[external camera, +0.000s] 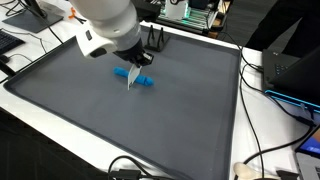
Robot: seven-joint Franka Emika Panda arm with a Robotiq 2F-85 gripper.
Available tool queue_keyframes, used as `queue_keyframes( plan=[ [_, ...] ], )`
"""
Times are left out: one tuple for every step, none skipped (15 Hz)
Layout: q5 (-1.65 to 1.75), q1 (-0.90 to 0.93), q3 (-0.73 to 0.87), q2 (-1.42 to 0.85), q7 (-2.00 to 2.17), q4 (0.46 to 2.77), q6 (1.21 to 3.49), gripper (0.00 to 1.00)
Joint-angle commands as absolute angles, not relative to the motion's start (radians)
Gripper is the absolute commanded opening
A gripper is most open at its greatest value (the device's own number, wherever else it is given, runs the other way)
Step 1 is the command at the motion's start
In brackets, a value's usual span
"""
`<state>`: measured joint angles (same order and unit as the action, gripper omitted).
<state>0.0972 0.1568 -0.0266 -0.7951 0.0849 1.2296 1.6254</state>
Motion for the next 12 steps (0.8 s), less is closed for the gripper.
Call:
queue_keyframes(
  plan=[
    [0.096, 0.156, -0.028, -0.786, 0.094, 1.271, 1.641, 0.01],
    [0.096, 0.156, -0.028, -0.787, 0.093, 1.273, 1.64, 0.01],
    [0.096, 0.156, -0.028, -0.79, 0.092, 1.275, 1.638, 0.01],
    [0.096, 0.156, -0.028, -0.791, 0.092, 1.277, 1.638, 0.01],
    [0.097, 0.156, -0.027, -0.794, 0.092, 1.279, 1.638, 0.01],
    [0.097, 0.156, -0.027, -0.795, 0.092, 1.281, 1.638, 0.01],
    [0.098, 0.156, -0.027, -0.797, 0.091, 1.282, 1.64, 0.01],
    [0.098, 0.156, -0.027, -0.798, 0.093, 1.284, 1.642, 0.01],
    [0.097, 0.156, -0.028, -0.8, 0.091, 1.285, 1.642, 0.01],
    [0.097, 0.156, -0.028, -0.801, 0.092, 1.287, 1.642, 0.01],
    [0.097, 0.156, -0.028, -0.802, 0.09, 1.288, 1.639, 0.01],
    [0.096, 0.156, -0.028, -0.804, 0.09, 1.288, 1.635, 0.01]
  ],
)
